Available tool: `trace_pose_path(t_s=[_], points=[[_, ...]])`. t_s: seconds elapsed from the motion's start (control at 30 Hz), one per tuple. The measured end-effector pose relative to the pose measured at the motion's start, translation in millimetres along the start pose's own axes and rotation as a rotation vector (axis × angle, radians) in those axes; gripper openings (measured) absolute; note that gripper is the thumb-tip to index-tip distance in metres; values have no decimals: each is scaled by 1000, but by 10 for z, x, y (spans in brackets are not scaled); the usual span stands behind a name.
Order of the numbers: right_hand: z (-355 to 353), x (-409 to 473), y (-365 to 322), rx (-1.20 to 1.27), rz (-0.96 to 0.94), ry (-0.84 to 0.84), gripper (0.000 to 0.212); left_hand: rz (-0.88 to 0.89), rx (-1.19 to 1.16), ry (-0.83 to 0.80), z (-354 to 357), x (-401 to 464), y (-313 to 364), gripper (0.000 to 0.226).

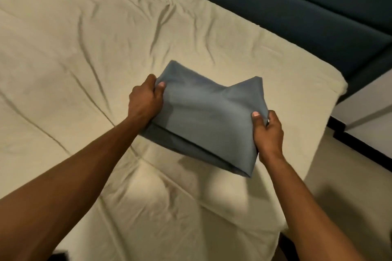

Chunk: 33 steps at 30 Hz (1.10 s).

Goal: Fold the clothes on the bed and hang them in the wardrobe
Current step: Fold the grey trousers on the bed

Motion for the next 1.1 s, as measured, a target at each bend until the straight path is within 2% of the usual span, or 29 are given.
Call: trace_pose_path(t_s=[0.1, 0.2, 0.33, 0.4, 0.53, 0.7, 0.97, 1.1], points=[[-444, 85, 148, 47, 18, 107, 27, 114, -18, -63, 354, 249, 519, 32], [-647, 14, 489, 44, 90, 180, 22, 163, 0, -152, 815, 332, 681, 32], [-449, -234, 1413, -18, 403, 68, 32, 21, 158, -353, 1532, 187, 224, 34], [-372, -318, 1629, -31, 480, 25, 37, -64, 212, -397, 1719, 15, -56, 42], [-354, -261, 1618, -90, 507, 27, 46, -98, 330, -296, 1694, -250, -222, 59], [-361, -214, 1562, -140, 483, 8, 41, -185, 262, -419, 1765, -245, -322, 65], [-614, -783, 1675, -139, 510, 220, 34, 53, 285, -519, 1889, -475, -67, 52], [-673, -893, 1797, -121, 572, 173, 38, 105, 296, -532, 1904, -495, -43, 39]])
Point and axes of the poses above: each hand's wrist, its own x-axis towards the middle knuckle, its own z-axis out of the palm, y = z × x, the point moved 9 cm from there along x, towards the middle knuckle, and after that the axes turned 7 degrees about -y, right-handed, at the moved point
